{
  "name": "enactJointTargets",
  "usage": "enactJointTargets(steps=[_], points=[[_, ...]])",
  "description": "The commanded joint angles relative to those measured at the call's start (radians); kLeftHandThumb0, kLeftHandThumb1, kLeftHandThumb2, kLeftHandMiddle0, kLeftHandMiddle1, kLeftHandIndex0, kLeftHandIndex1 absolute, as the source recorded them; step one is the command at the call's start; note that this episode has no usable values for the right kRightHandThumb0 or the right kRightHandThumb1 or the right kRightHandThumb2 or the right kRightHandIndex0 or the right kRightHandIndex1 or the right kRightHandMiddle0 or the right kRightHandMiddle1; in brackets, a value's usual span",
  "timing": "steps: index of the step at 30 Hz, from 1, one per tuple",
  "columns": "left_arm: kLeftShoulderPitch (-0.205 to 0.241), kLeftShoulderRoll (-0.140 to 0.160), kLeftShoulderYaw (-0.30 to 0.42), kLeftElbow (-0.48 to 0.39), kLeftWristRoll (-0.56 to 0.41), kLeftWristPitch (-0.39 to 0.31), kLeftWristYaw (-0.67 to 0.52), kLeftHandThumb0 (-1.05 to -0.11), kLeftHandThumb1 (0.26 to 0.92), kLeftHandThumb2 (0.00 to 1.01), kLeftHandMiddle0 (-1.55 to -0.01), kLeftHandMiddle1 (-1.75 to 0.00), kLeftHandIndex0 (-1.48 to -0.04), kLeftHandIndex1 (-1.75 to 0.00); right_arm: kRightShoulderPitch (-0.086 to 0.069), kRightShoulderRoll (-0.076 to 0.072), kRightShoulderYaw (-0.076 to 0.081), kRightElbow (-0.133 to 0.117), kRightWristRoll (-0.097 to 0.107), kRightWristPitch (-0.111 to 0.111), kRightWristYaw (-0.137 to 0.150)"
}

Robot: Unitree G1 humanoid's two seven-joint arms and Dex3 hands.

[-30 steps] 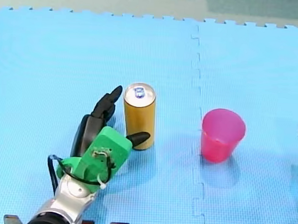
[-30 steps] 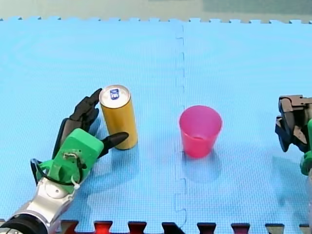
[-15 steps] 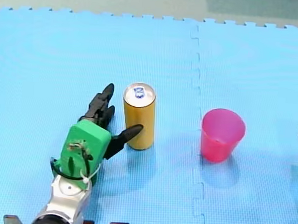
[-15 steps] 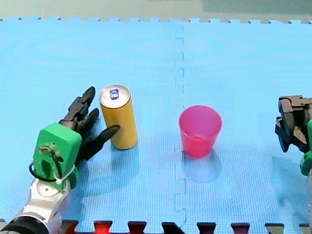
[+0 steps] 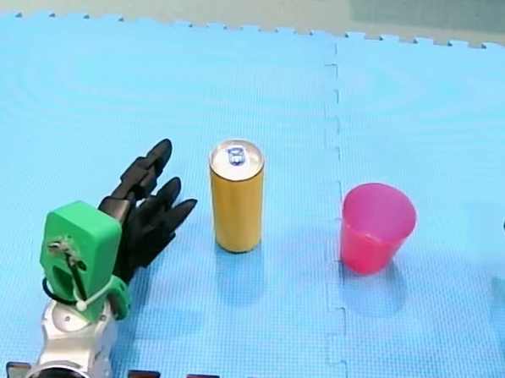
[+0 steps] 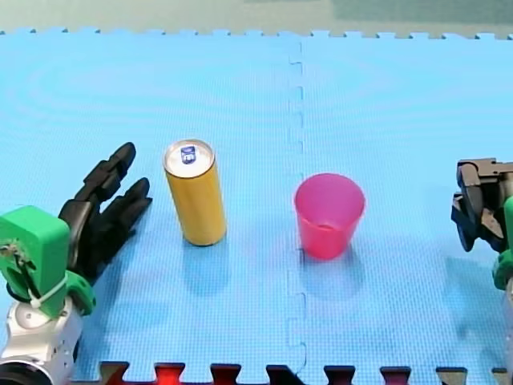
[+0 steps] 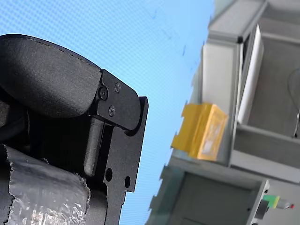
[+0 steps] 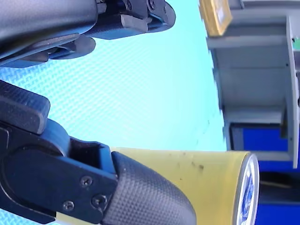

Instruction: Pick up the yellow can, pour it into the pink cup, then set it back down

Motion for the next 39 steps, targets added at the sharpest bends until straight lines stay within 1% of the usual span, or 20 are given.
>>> enactJointTargets(steps=[1, 4, 7, 15, 20, 28, 39], points=[[0.010, 0.009, 0.012, -0.014, -0.013, 0.008, -0.018, -1.048, 0.921, 0.03, -0.26, 0.00, -0.19, -0.01, 0.001, -0.001, 0.000, 0.003, -0.001, -0.001, -0.004], [0.018, 0.009, 0.029, -0.019, -0.031, 0.005, -0.027, -1.048, 0.921, 0.04, -0.26, 0.00, -0.22, -0.02, 0.000, -0.001, 0.000, 0.005, -0.001, 0.001, -0.005], [0.026, 0.021, 0.041, -0.019, -0.040, 0.001, -0.045, -1.048, 0.921, 0.05, -0.25, 0.00, -0.23, -0.02, -0.002, -0.001, 0.001, 0.006, -0.001, 0.002, -0.005], [0.025, 0.037, 0.060, -0.014, -0.058, 0.008, -0.098, -1.048, 0.921, 0.06, -0.26, 0.00, -0.23, -0.02, -0.005, -0.002, 0.002, 0.014, -0.002, 0.004, -0.006], [0.017, 0.039, 0.073, -0.006, -0.073, 0.014, -0.148, -1.048, 0.921, 0.06, -0.26, 0.00, -0.24, -0.01, -0.005, -0.002, 0.003, 0.017, -0.004, 0.002, -0.008], [0.000, 0.048, 0.073, 0.009, -0.066, 0.009, -0.183, -1.048, 0.921, 0.06, -0.25, 0.00, -0.24, -0.01, -0.011, -0.004, 0.002, 0.025, -0.004, 0.002, -0.005], [-0.001, 0.049, 0.072, 0.015, -0.061, -0.005, -0.214, -1.048, 0.921, 0.05, -0.24, 0.00, -0.24, -0.01, -0.008, -0.003, 0.002, 0.024, -0.005, 0.002, -0.007]])
